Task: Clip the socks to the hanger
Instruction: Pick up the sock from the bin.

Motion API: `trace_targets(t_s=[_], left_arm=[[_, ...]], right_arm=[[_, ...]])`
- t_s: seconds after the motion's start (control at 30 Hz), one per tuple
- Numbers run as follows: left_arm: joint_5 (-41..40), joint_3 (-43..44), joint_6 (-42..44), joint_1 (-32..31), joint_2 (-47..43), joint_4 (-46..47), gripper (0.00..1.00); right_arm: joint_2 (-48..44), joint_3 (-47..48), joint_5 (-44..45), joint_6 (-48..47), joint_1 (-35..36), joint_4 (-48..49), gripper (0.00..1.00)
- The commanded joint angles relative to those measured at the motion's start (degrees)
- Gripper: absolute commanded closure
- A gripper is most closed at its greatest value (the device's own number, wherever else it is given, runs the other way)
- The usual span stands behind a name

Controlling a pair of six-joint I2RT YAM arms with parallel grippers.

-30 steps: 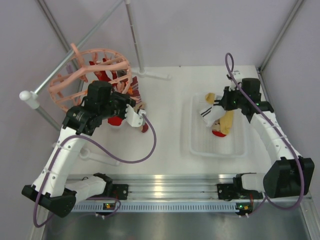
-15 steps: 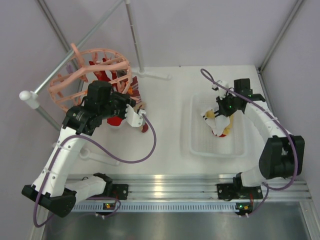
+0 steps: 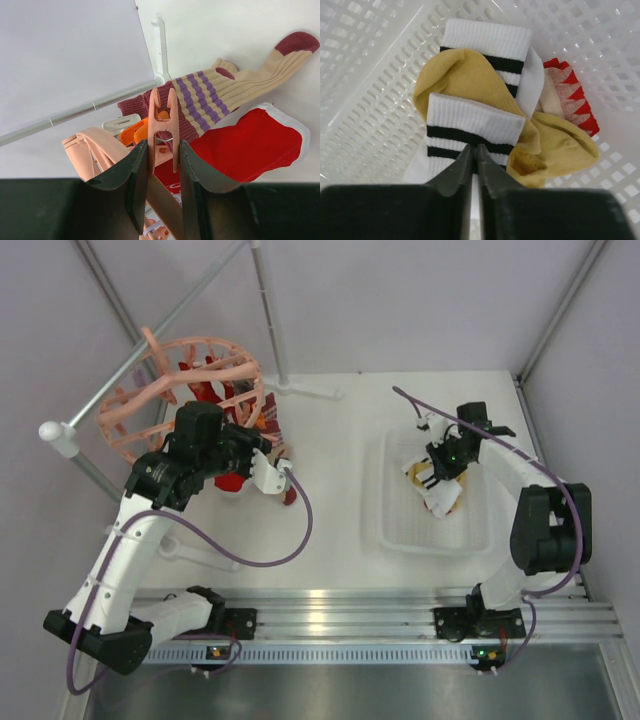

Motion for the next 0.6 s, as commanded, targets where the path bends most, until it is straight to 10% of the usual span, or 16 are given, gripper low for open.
trace_targets(t_s=[0.0,0.57], left_arm=[[3.33,-0.19,-2.20,0.21,-0.64,0.25,1.00],[3.68,0.07,-2.47,0.12,-0.99,0.43,1.00]], right_arm=[[-0.73,2.07,-0.06,0.79,0.50,0.57,1.00],[-16.63,6.73,-14.98,-2.46,-7.23,-7.16,1.00]])
